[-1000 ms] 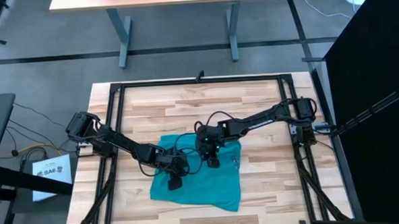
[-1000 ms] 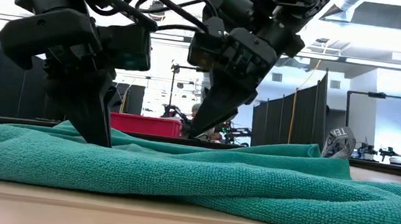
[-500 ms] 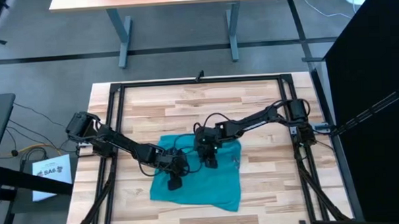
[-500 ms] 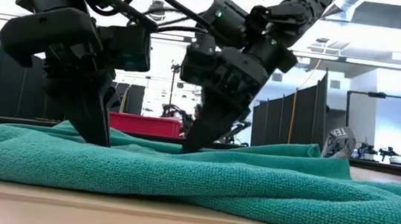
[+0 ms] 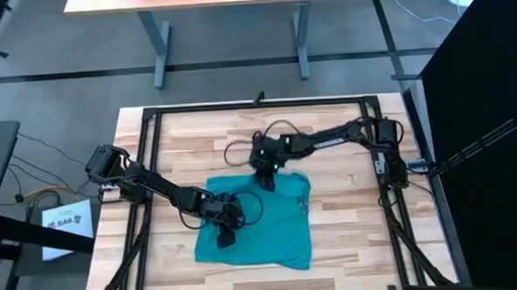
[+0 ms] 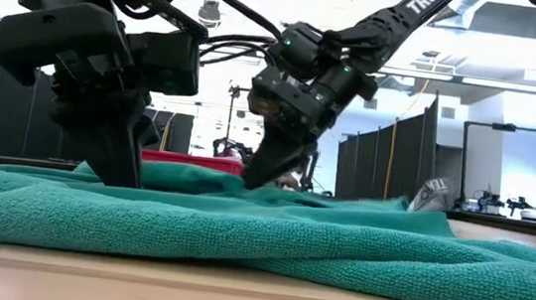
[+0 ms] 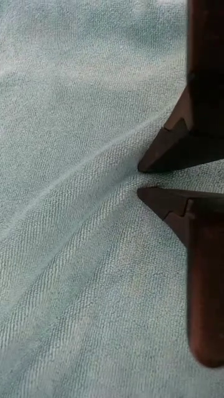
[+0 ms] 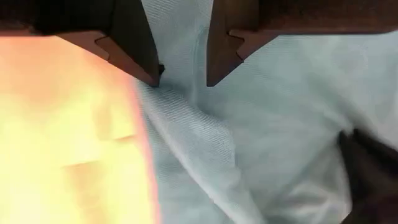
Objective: Roll towel
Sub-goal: Roll the blue towel
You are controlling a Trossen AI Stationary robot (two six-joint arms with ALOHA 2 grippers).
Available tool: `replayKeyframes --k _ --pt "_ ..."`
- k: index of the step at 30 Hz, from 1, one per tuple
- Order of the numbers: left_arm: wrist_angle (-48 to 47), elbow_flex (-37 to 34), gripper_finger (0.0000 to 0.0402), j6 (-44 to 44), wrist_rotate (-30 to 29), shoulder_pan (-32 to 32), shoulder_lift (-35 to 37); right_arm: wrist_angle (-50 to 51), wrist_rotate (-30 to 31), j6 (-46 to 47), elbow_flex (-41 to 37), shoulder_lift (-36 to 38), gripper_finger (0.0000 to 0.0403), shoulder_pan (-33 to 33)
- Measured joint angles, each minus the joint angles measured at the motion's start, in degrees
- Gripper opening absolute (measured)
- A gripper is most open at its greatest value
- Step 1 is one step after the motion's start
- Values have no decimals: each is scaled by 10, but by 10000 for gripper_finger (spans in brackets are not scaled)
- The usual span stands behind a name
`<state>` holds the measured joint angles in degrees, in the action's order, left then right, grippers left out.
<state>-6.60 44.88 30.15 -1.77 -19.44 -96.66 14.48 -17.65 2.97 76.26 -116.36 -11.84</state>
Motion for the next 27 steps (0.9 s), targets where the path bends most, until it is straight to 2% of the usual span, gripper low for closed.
replayKeyframes --k 5,11,14,21,27 --pt "0 0 39 1 1 -1 0 67 -8 -24 56 2 120 -33" --pt "-2 0 39 -1 3 -1 0 156 -48 -54 84 7 120 31" --pt "-4 0 39 -2 6 -1 0 174 -47 -61 60 7 120 65" --pt "-15 1 39 -2 10 -1 0 227 -46 -30 -12 19 120 99" --pt "-16 1 39 -5 10 -1 0 189 -37 -5 -68 56 120 131"
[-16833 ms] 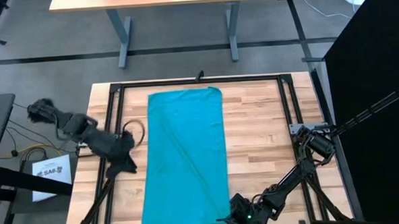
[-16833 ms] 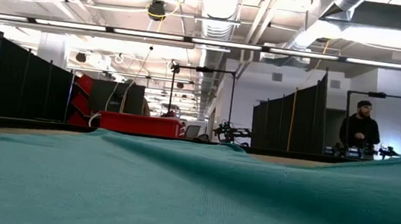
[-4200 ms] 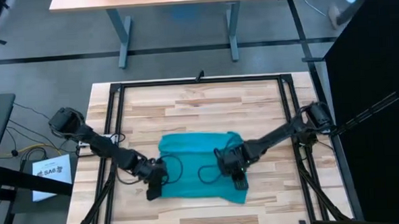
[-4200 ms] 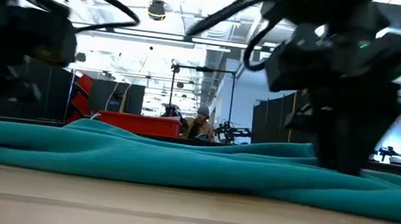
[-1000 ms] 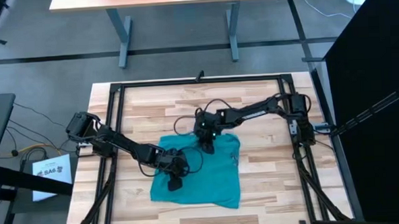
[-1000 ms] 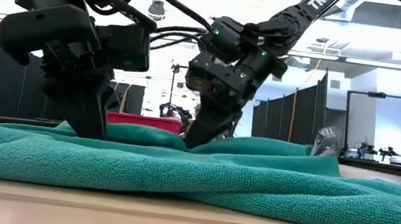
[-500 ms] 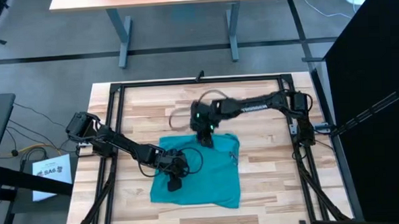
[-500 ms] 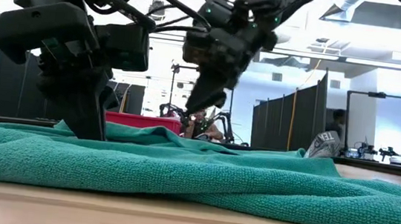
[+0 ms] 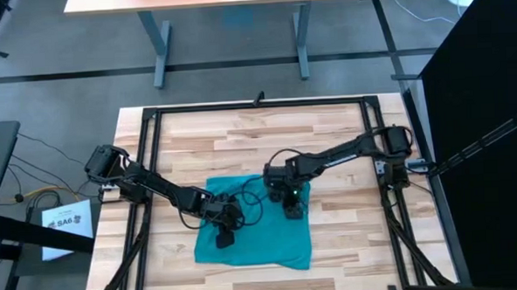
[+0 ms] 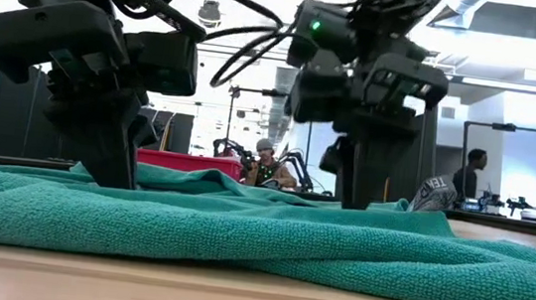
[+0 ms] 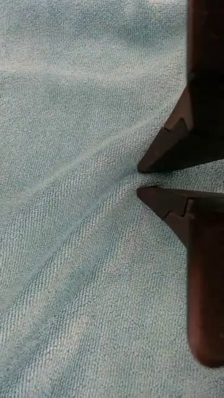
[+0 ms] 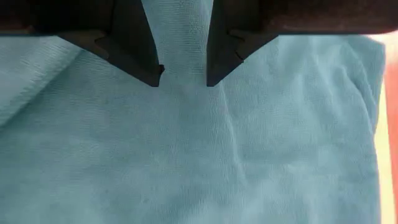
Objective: Roll towel
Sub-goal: Roll the blue towel
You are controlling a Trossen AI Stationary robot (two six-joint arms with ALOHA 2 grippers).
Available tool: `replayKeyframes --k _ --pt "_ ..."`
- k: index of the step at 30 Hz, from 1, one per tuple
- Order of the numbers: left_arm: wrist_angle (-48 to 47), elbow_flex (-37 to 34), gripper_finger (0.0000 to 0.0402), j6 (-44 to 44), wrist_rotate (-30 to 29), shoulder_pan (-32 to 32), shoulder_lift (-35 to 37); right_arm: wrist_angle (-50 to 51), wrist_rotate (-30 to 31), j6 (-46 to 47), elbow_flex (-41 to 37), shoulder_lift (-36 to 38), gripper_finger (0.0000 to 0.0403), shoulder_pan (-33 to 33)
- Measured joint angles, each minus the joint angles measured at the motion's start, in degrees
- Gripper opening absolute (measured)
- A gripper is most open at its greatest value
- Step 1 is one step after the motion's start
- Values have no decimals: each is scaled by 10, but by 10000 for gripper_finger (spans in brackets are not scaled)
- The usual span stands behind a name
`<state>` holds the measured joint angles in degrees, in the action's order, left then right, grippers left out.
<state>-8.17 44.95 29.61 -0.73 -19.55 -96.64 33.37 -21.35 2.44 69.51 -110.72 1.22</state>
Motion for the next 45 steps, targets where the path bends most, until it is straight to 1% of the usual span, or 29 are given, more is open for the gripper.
replayKeyframes --k 6,11,15,20,23,26,30,39,42,45 --pt "0 0 39 1 0 0 0 -17 27 5 -36 7 120 -35" --pt "0 0 39 1 0 0 0 -16 28 -16 -44 15 120 -85" --pt "0 0 39 3 2 -1 0 -7 61 -30 -46 47 120 -135" --pt "0 -1 39 7 3 -2 0 -1 58 -41 -46 89 120 -186" --pt "0 -1 39 10 3 -2 0 -5 55 -36 -46 114 120 -185" --pt "1 -1 39 11 3 -2 0 -19 50 -35 -45 124 120 -160" --pt "1 -1 39 12 3 -2 0 -37 48 -41 -46 110 120 -131" --pt "1 -1 39 17 3 -2 0 -54 47 -40 -46 74 120 -133" --pt "1 -1 39 17 3 -2 0 -60 20 -39 -46 75 120 -130" --pt "1 -1 39 17 3 -2 0 -60 16 -35 -45 75 120 -120"
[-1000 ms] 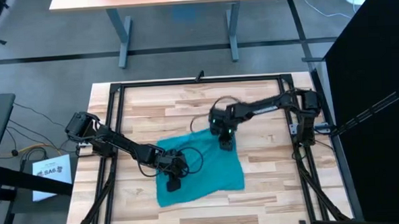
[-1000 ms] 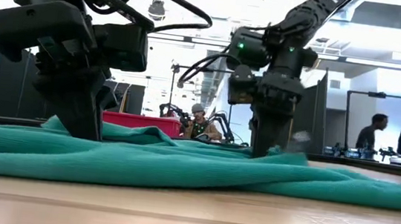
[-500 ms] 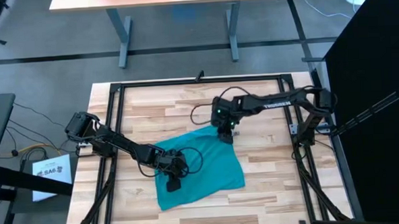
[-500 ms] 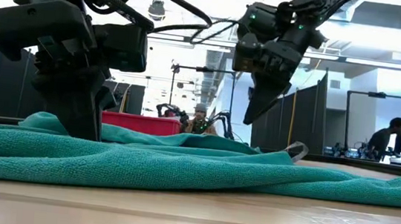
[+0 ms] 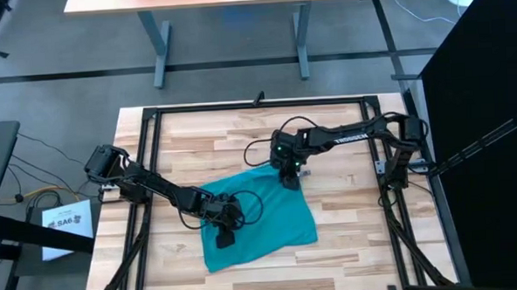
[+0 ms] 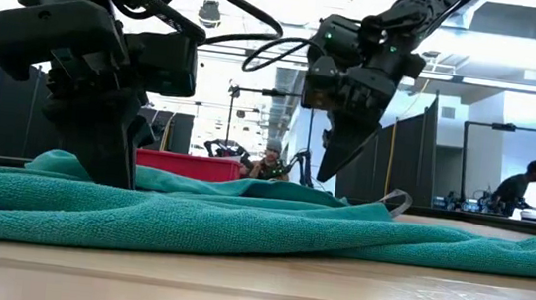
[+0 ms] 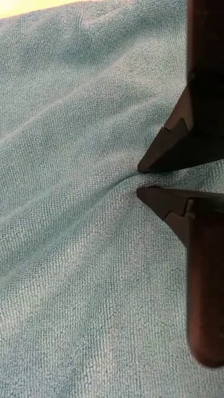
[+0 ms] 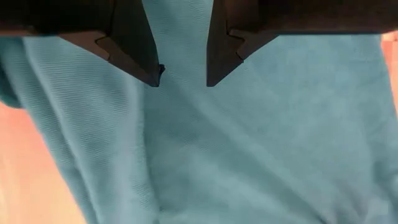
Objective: Roll towel
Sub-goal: Roll the blue towel
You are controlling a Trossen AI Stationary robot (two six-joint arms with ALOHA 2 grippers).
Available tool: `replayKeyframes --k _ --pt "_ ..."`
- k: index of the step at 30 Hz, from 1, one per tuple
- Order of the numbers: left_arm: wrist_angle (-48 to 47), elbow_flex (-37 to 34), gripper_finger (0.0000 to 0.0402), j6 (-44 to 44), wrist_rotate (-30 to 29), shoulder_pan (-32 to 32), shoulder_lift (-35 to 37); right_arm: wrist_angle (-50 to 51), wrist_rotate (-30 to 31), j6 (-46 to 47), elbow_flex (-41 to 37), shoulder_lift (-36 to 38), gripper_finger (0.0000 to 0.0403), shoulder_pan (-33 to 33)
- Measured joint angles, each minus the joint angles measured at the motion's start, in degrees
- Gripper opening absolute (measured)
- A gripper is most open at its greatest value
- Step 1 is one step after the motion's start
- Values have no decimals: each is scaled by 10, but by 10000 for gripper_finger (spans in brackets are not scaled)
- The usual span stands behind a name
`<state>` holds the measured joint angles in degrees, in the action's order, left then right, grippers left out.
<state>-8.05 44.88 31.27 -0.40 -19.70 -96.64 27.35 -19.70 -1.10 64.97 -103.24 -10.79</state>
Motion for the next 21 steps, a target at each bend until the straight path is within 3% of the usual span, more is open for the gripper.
replayKeyframes --k 12,21 --pt "0 0 39 0 0 0 0 -10 4 -20 0 -38 120 -10" --pt "0 0 39 0 0 0 0 17 37 -48 7 -37 120 -125"
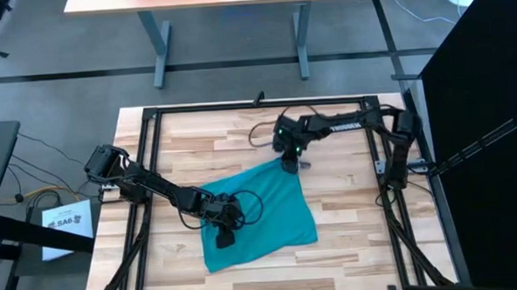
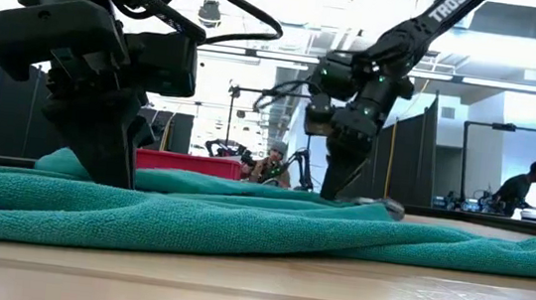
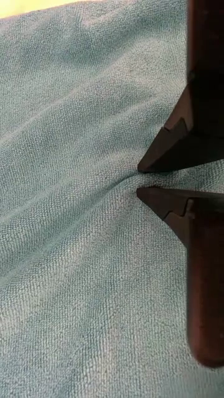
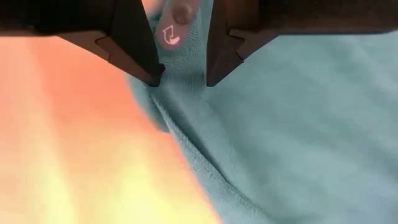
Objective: Roll towel
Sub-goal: Roll the blue towel
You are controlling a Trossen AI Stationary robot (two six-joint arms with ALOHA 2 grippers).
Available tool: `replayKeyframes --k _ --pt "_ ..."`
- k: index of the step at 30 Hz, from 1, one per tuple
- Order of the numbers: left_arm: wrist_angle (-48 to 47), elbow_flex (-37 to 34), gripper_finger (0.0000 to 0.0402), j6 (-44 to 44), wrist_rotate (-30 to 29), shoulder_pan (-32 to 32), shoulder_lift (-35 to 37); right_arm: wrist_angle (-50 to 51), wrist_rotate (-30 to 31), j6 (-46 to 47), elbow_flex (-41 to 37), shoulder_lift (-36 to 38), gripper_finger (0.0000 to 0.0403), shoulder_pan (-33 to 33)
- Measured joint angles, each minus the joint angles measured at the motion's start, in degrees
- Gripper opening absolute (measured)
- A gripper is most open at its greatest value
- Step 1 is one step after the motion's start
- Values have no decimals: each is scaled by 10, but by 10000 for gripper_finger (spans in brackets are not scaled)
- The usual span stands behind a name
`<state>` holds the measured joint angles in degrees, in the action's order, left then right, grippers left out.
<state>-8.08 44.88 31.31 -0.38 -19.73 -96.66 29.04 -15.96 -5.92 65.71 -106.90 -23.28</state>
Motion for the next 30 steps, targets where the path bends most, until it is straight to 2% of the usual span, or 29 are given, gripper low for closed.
replayKeyframes --k 6,9,12,18,23,30 --pt "0 0 39 3 -1 -2 0 21 2 -25 35 28 120 -22" --pt "0 0 39 3 0 -2 0 15 -2 -27 51 57 120 1" --pt "0 0 39 4 0 -2 0 -7 -37 -35 54 79 120 42" --pt "-1 0 39 2 0 -2 0 -62 -57 -32 54 37 120 109" --pt "-37 2 39 -16 4 -3 11 -66 -56 -17 53 10 120 125" --pt "-96 1 34 -37 4 -2 64 -82 -73 -11 53 7 120 149"
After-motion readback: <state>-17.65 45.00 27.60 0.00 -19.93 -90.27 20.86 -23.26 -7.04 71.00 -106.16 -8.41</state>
